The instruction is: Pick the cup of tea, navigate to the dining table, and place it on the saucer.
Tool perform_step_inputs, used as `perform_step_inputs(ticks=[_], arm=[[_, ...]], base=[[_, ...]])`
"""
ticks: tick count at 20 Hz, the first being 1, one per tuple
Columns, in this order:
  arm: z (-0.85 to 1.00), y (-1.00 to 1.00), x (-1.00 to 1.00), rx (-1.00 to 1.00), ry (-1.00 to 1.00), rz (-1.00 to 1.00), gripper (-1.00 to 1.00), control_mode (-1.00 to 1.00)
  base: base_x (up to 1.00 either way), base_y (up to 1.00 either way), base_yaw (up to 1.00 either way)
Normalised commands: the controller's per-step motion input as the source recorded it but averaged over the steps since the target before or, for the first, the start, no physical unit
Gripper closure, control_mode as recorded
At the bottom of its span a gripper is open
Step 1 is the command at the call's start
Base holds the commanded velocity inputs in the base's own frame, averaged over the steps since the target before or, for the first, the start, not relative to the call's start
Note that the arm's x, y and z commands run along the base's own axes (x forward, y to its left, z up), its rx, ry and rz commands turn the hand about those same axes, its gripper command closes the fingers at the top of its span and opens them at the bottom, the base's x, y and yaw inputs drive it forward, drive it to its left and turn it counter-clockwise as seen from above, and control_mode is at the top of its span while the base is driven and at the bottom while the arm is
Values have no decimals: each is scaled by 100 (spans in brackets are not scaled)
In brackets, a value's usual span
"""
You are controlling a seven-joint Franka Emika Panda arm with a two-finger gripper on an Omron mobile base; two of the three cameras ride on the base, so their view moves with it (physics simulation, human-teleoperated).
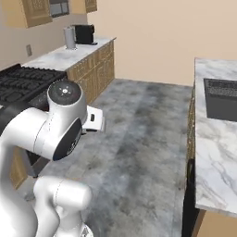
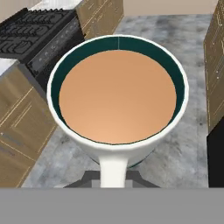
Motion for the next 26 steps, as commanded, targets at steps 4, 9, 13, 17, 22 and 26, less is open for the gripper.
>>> perform_step_inputs(ticks=[4, 9, 13, 17, 22, 26], arm=[[0, 0, 0, 0, 0, 0, 100, 100], [0, 0, 0, 0, 0, 0, 100, 100], [0, 0, 0, 0, 0, 0, 100, 100], [0, 0, 0, 0, 0, 0, 100, 100], [0, 0, 0, 0, 0, 0, 100, 100], [0, 0, 0, 0, 0, 0, 100, 100]], base=[[0, -35, -39], [0, -48, -36], [2, -71, -30], [11, -90, -19], [8, -95, -13], [5, -95, -9]])
